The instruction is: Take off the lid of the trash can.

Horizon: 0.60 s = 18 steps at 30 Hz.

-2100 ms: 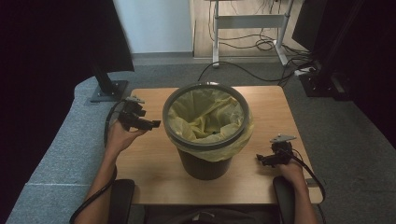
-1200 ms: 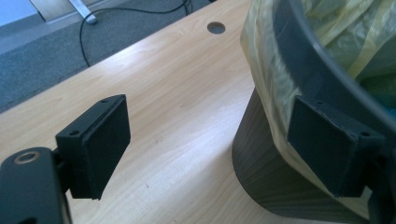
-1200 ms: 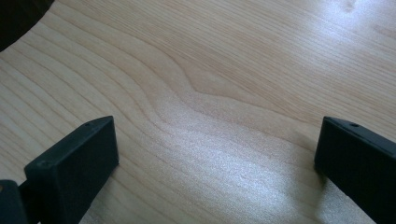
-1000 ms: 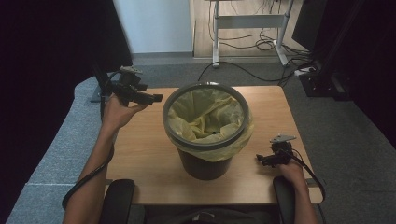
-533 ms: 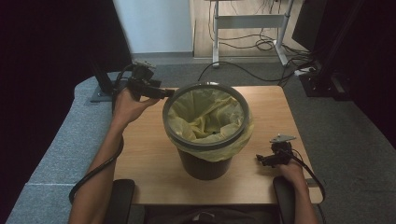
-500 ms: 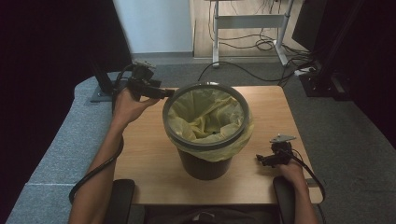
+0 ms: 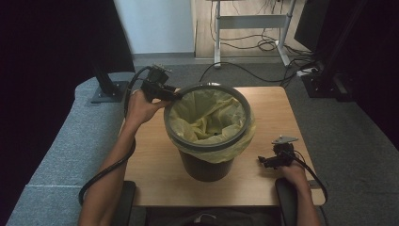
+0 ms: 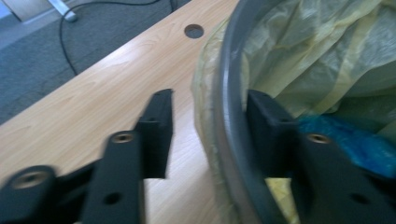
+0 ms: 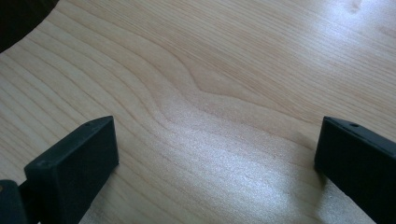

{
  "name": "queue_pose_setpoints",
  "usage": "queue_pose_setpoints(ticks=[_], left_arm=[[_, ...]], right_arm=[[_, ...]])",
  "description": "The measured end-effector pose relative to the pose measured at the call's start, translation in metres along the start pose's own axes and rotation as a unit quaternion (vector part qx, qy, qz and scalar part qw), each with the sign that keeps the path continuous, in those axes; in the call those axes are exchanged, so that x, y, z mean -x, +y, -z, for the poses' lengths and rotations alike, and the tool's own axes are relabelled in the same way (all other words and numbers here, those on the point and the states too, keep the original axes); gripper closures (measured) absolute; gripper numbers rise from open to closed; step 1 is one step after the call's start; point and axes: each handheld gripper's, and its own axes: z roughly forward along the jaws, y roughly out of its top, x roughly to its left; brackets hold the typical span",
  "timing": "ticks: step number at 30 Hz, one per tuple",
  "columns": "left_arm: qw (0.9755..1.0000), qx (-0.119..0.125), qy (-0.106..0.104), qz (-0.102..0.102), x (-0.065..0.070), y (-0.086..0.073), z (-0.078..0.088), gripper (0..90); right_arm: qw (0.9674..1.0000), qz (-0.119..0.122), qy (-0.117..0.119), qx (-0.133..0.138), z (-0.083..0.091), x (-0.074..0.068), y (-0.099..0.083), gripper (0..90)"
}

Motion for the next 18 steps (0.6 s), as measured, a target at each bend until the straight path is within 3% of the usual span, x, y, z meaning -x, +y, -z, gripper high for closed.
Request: queue_pose_setpoints(ticks=[4,10,18], left_arm=[[0.9998,0.002,-0.012,0.013,0.002,0.003,0.001,73.6],[0.9988,0.009,-0.026,0.040,0.000,0.006,0.005,76.7],[0.9972,0.013,-0.045,0.059,-0.008,0.001,0.013,76.8]], right_arm=[[1.0000,0.000,0.000,0.000,0.000,0.000,0.000,0.0],[1.0000,0.001,0.001,0.000,0.000,0.000,0.000,0.0],[1.0000,0.001,0.002,-0.001,0.000,0.000,0.000,0.0]])
